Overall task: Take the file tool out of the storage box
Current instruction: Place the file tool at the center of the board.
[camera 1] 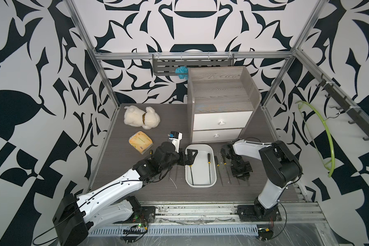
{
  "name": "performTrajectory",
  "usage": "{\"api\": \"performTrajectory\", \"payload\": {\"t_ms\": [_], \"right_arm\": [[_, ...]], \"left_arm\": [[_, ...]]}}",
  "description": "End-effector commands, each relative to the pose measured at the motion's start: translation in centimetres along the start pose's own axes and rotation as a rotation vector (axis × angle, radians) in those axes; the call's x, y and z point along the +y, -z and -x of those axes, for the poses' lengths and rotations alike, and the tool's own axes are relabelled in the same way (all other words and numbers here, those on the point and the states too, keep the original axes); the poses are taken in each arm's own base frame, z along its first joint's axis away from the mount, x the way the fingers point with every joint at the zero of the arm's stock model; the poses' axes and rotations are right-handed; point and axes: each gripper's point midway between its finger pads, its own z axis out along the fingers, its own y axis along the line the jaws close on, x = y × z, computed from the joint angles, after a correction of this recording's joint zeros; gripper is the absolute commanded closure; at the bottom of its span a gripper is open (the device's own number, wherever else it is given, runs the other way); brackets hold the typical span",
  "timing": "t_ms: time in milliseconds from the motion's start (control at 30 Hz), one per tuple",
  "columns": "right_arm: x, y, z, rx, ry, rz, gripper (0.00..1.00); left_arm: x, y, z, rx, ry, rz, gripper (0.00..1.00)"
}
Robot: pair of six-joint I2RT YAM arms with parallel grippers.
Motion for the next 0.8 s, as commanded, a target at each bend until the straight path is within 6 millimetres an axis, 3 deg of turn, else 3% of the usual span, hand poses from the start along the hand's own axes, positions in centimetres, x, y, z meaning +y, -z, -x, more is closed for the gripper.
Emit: {"api": "performTrajectory", "payload": {"t_ms": [0,200,300,433,533,567,633,767], "right_arm": [[-0.6,0.3,0.0,-0.007,-0.011,-0.018,0.79],[-0.6,0.6,0.1,-0.024,-0.014,-0.011,0.78],[-1.1,1.8,0.5,-0.093,-0.039,0.010,0.78],[-2.3,6.1,0.7,-0.290,-0.094,0.078,0.78],[-2.9,9.8,0.5,-0.467,-0.149,0.223,0.77],[-2.6,10.8,0.5,-0.522,-0.161,0.288,0.77],[-1.8,13.0,0.5,-0.636,-0.177,0.436,0.78],[0.1,15.1,0.8,-0.750,-0.144,0.613,0.79]], "left_arm": [[-0.9,-0.4,0.4,0.009,-0.003,-0.023,0.00],[-0.9,-1.8,-0.6,0.073,0.000,-0.017,0.00],[-0.7,-2.5,-1.1,0.108,0.002,-0.001,0.02],[0.4,-4.0,-2.2,0.181,-0.007,0.078,0.09],[1.7,-6.7,-4.8,0.320,-0.043,0.191,0.14],[2.0,-7.6,-5.7,0.364,-0.049,0.214,0.14],[2.4,-9.4,-7.1,0.435,-0.067,0.255,0.26],[2.4,-11.5,-8.0,0.462,-0.127,0.330,0.33]]}}
